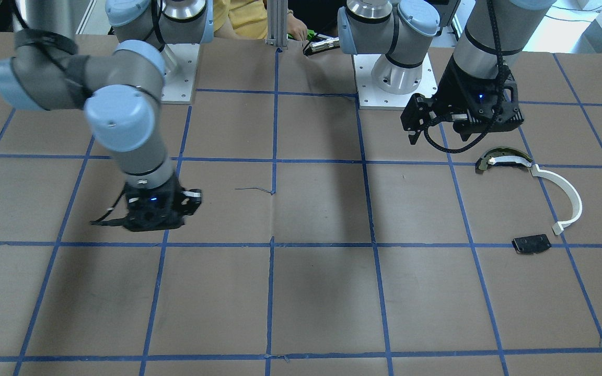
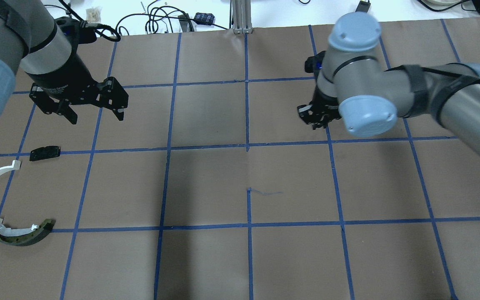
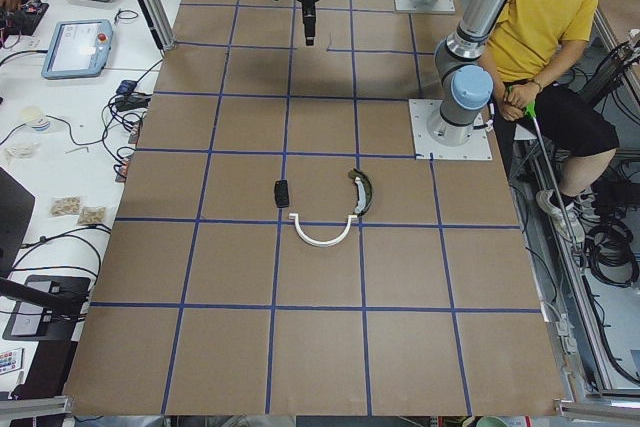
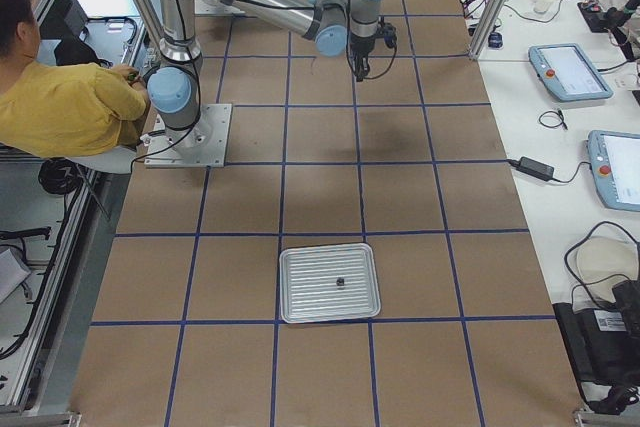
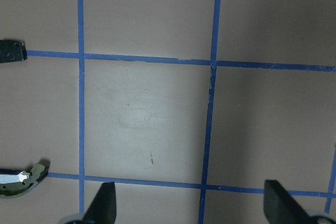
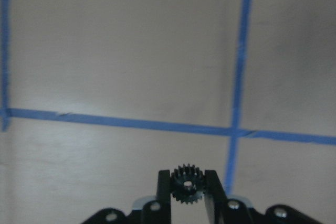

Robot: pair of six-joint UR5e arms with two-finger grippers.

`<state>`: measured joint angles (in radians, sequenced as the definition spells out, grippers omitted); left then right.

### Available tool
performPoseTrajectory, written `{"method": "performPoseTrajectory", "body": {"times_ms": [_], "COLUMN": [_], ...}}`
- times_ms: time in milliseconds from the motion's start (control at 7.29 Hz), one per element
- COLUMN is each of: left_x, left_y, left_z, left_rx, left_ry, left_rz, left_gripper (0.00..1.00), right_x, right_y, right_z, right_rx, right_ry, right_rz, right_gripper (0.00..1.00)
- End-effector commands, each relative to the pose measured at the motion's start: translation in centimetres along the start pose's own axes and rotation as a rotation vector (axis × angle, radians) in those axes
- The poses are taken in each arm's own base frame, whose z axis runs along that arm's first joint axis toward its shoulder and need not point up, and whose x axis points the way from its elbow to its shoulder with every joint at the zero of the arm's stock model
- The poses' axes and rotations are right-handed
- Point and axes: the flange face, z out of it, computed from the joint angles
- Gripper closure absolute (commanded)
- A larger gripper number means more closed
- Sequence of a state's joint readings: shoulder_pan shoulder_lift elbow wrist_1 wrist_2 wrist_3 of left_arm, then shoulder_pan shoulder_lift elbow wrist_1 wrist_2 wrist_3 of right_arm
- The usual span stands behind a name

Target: Place bearing gear from tray to pile

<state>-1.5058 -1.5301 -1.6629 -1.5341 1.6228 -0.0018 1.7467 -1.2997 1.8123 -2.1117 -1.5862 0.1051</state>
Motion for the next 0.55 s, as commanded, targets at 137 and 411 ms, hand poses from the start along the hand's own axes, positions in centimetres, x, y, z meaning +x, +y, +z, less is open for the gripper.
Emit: {"method": "performPoseTrajectory", "body": {"times_ms": [137, 411], "left_x": [-0.2, -0.5], "left_y": [-0.2, -0.6], "left_z": [0.2, 0.8], "left_rx": [-0.004, -0.016], "left_ry": [-0.006, -0.006], "left_rz": [-0.004, -0.027], "left_gripper": [0.0, 0.0], "right_x": [-17.5, -18.5], "right_y": [6.7, 6.4], "right_z": [6.4, 9.0], "right_rx": [-0.026, -0.037], "right_ry": [-0.013, -0.006], "right_rz": [0.178, 0.141], "right_gripper": [1.0, 0.94]}}
